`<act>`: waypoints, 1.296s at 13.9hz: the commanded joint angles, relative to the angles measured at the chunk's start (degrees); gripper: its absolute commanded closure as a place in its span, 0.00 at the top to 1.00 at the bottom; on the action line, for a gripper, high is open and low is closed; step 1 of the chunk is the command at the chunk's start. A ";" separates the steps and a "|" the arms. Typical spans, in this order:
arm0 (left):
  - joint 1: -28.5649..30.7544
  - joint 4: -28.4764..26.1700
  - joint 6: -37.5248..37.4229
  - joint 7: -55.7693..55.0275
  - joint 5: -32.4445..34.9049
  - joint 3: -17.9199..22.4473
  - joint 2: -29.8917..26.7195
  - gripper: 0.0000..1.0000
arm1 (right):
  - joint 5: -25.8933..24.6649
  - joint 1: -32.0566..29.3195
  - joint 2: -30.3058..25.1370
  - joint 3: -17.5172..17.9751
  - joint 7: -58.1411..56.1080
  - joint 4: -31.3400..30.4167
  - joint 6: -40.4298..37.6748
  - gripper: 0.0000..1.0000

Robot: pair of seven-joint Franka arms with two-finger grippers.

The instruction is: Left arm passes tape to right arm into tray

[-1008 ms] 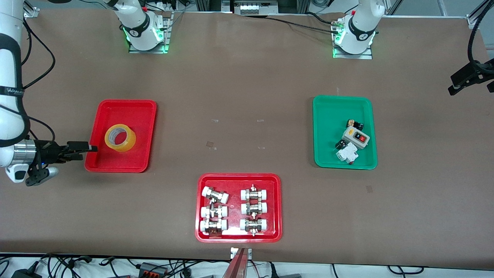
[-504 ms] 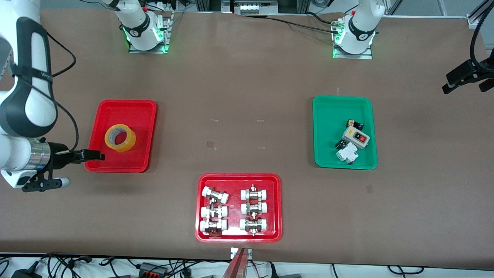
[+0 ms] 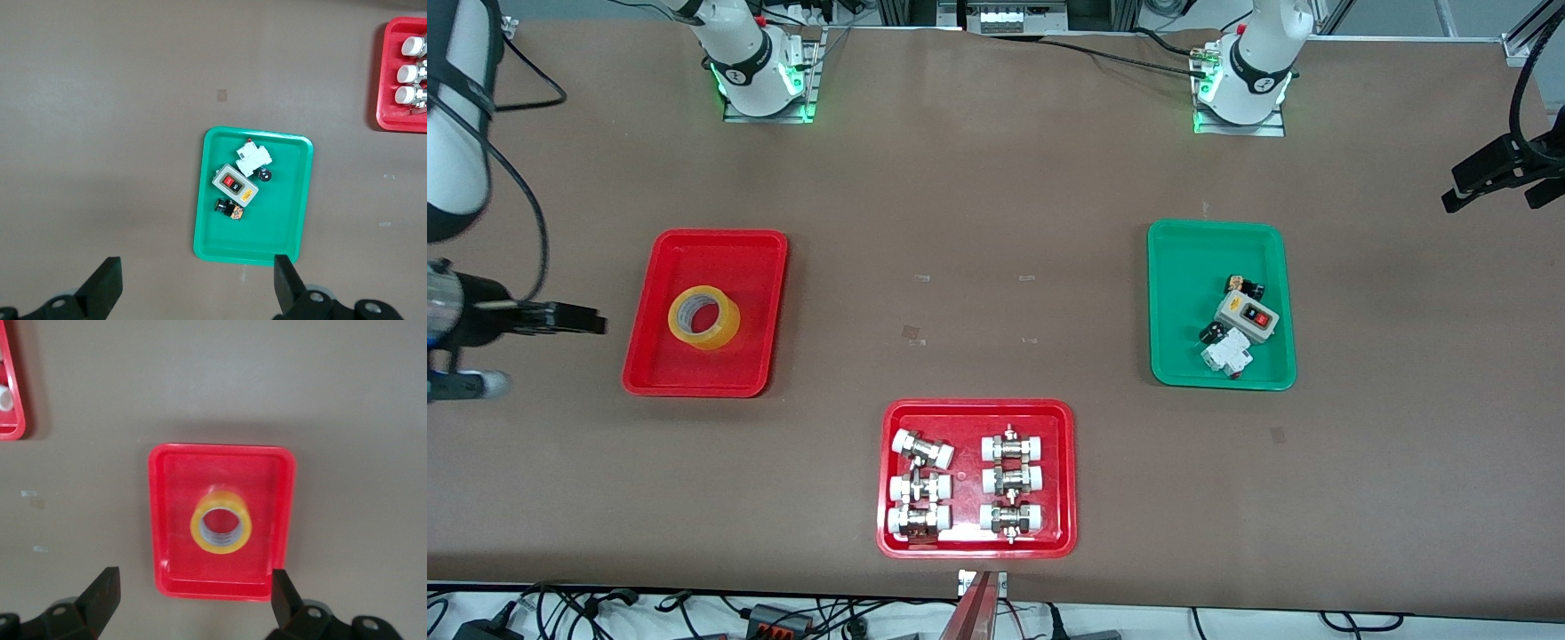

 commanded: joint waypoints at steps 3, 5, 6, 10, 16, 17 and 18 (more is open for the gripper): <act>0.23 1.20 -0.95 0.37 0.20 0.03 0.33 1.00 | -2.82 -0.91 -9.29 0.36 1.15 -9.09 11.26 1.00; 0.23 1.11 -0.95 0.37 0.20 -0.05 0.33 1.00 | -3.44 -1.00 -13.42 0.36 0.71 -15.34 14.97 1.00; 0.23 1.11 -0.95 0.37 0.20 -0.05 0.33 1.00 | -4.23 -0.91 -15.10 0.36 0.71 -17.72 15.86 1.00; 0.23 0.77 -0.95 0.37 0.20 -0.05 0.24 1.00 | -6.35 -0.82 -19.85 0.63 0.79 -24.06 15.96 1.00; 0.32 0.59 -0.77 0.37 0.20 -0.05 0.33 1.00 | -5.56 -0.91 -30.31 0.63 0.88 -41.98 23.60 1.00; 0.32 0.50 -0.69 0.45 0.20 -0.05 0.33 1.00 | -5.56 -0.91 -30.58 0.63 0.88 -42.52 23.43 1.00; 0.32 0.59 -0.69 0.45 0.20 -0.05 0.33 1.00 | -5.30 -0.91 -30.49 0.63 1.23 -42.35 23.25 1.00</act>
